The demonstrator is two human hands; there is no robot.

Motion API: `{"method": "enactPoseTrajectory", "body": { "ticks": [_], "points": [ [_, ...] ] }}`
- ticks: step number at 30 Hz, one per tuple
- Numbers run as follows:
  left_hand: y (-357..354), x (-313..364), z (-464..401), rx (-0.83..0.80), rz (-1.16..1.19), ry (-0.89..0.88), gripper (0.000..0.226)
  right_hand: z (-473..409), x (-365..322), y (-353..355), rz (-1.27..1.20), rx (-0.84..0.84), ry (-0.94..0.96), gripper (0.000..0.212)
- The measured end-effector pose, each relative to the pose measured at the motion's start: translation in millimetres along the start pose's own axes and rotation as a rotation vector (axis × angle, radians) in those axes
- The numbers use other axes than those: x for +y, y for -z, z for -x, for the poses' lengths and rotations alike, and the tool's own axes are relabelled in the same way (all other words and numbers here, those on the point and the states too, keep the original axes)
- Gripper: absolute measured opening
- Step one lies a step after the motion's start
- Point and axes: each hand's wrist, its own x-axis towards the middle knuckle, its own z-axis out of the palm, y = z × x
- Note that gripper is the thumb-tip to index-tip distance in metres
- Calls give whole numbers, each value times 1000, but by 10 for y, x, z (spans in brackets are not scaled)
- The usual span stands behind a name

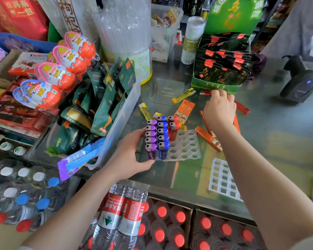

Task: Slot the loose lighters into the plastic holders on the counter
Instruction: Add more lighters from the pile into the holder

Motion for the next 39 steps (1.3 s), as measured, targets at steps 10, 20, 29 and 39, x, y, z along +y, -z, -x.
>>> {"method": "enactPoseTrajectory", "body": {
  "ticks": [10, 20, 29, 39],
  "points": [
    [-5, -21, -3, 26, -23, -19, 70, -59, -57, -1, -112, -61, 249, 22],
    [-7, -15, -8, 33, -26, -47, 72, 961, -173, 195, -903, -202, 60, 9],
    [13, 76, 64, 63, -6, -45, 66, 1344, -210, 166, -1158, -364, -31, 17],
    [-60, 67, 264, 119, 25, -1, 75, 1474, -384, 118, -854, -177, 125, 39]
  ]
}}
